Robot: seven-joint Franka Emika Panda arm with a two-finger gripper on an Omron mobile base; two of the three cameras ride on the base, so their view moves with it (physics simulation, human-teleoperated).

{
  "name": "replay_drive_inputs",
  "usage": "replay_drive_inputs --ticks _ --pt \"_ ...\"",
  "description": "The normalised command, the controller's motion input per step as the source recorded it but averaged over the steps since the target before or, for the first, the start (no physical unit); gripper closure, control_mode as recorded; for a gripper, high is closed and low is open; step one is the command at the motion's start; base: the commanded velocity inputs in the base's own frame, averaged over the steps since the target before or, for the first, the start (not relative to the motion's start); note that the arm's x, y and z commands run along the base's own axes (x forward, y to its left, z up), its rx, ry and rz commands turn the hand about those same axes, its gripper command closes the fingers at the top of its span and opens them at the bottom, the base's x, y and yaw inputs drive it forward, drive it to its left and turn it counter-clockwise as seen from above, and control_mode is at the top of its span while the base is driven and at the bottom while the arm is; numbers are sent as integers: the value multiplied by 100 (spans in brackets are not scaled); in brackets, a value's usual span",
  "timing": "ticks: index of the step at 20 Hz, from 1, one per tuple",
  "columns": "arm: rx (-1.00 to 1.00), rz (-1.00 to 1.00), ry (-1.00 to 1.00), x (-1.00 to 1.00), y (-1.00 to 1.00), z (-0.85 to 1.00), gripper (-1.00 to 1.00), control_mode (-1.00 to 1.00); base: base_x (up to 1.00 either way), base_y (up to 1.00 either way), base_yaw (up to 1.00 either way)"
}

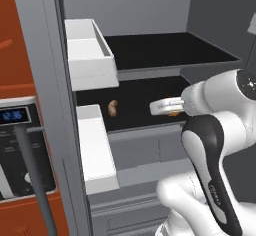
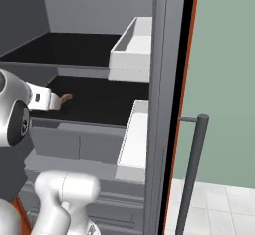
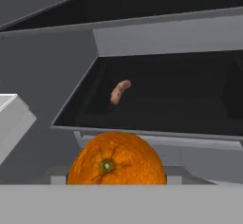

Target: Open the fridge, remove the tangerine, potato, and fish, and place them on any counter.

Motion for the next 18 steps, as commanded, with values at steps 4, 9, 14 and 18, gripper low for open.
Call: replay_drive_inputs --ticks 4,9,14,18 --pt "0 0 0 0 0 0 100 100 -100 -8 0" --pt "0 0 0 0 0 0 100 100 -90 -8 50" --pt "0 0 0 0 0 0 100 100 -26 0 97" --pt "0 0 0 0 0 0 100 100 -16 0 99"
